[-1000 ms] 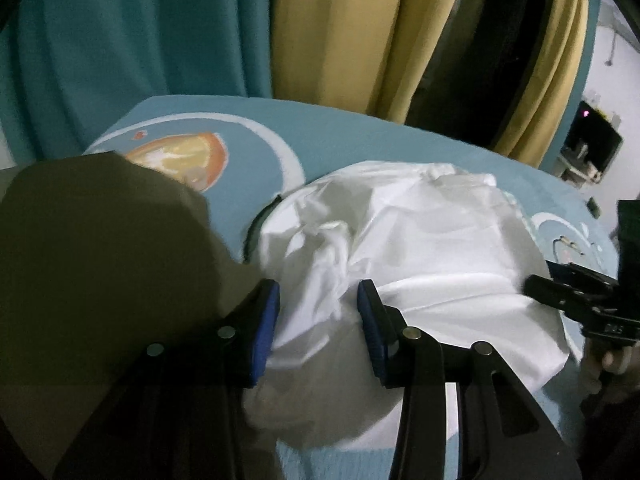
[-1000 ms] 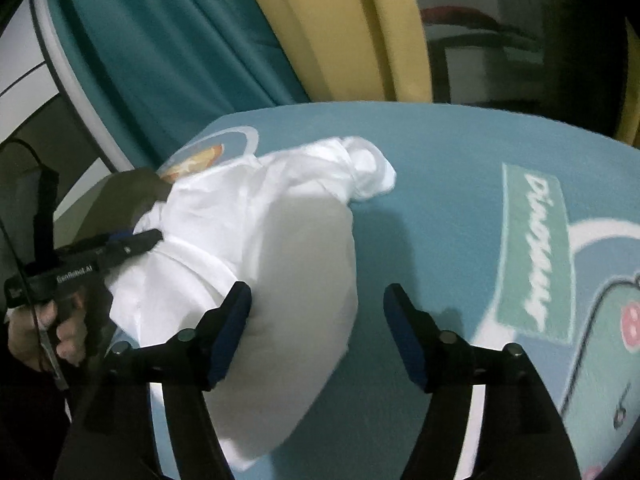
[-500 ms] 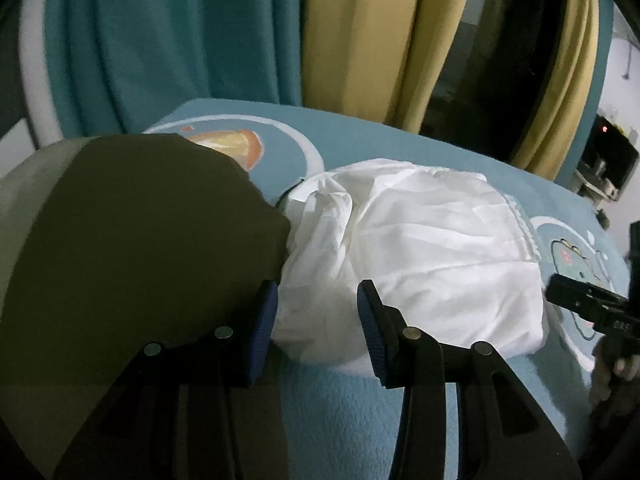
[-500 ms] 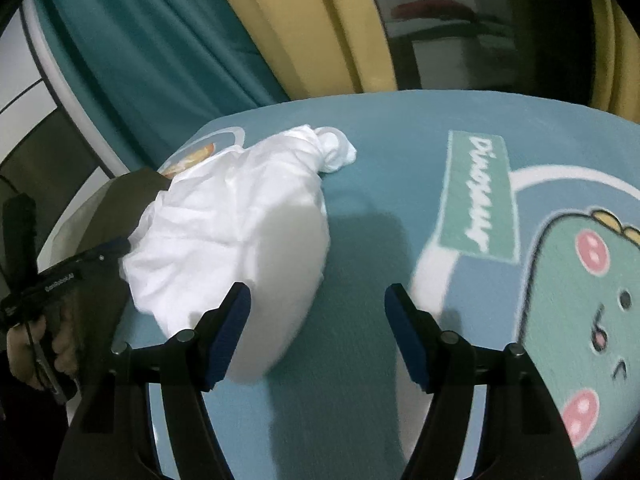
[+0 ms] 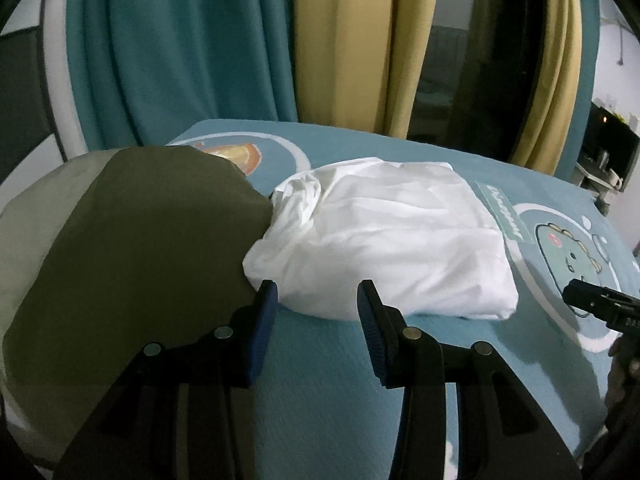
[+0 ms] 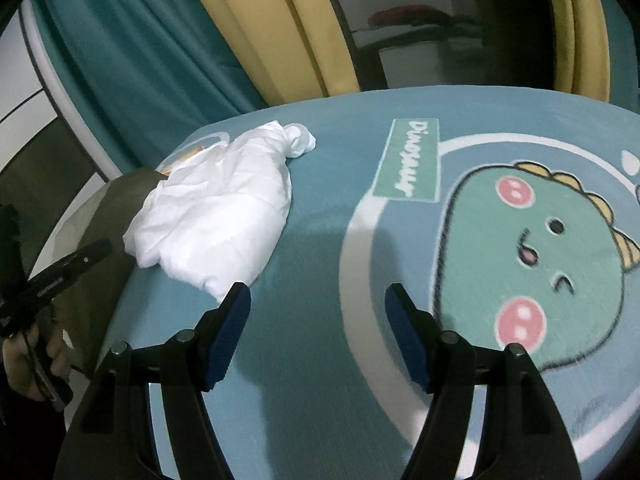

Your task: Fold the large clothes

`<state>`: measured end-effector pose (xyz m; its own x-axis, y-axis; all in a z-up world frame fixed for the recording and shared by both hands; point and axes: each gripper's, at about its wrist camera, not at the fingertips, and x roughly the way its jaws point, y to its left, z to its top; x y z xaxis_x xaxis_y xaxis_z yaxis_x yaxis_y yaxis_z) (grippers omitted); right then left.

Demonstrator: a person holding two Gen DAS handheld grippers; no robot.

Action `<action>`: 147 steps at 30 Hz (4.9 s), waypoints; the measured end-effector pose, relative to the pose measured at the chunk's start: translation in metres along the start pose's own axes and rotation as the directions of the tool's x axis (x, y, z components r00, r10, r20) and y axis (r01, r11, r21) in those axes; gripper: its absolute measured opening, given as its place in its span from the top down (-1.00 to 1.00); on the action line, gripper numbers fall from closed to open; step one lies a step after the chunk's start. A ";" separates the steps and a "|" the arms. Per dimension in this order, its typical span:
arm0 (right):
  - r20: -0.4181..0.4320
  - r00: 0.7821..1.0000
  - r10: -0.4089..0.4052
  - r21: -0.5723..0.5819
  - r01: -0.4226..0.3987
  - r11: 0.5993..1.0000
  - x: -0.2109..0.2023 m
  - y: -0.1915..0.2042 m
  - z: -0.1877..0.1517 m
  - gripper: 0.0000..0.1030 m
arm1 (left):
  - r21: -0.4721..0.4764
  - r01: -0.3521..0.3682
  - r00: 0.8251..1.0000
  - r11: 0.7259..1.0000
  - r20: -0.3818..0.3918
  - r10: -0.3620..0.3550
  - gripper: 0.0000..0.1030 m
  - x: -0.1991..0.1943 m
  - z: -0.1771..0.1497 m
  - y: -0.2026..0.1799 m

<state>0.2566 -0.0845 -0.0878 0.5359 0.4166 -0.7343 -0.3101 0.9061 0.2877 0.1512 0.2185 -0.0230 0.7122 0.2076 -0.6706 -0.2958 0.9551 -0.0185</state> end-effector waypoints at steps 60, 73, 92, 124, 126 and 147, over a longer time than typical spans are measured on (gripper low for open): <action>0.672 0.687 -0.278 -0.044 0.411 0.910 -0.324 0.027 -0.012 -0.98 | 0.183 0.142 0.828 0.973 0.516 -0.218 -0.65 -0.202 0.043 -0.138; 0.638 0.732 -0.240 -0.104 0.390 0.915 -0.288 0.044 -0.006 -0.98 | 0.117 0.201 0.837 0.973 0.494 -0.233 -0.65 -0.180 0.048 -0.103; 0.573 0.765 -0.293 -0.055 0.392 0.918 -0.255 0.023 0.009 -0.98 | 0.110 0.201 0.866 0.973 0.445 -0.229 -0.65 -0.137 0.067 -0.100; 0.547 0.774 -0.318 -0.033 0.399 0.916 -0.250 0.015 0.008 -0.98 | 0.109 0.197 0.873 0.974 0.434 -0.224 -0.65 -0.135 0.068 -0.105; 0.547 0.775 -0.317 -0.033 0.399 0.917 -0.251 0.015 0.008 -0.98 | 0.108 0.195 0.872 0.975 0.435 -0.223 -0.65 -0.136 0.068 -0.105; 0.533 0.788 -0.308 -0.044 0.390 0.920 -0.245 0.007 0.011 -0.98 | 0.095 0.184 0.873 0.978 0.440 -0.208 -0.65 -0.134 0.067 -0.101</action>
<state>0.1319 -0.1793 0.1010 0.9365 0.0882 -0.3394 -0.1112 0.9926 -0.0490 0.1281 0.1087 0.1185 0.9639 0.0763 -0.2552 -0.0974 0.9927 -0.0711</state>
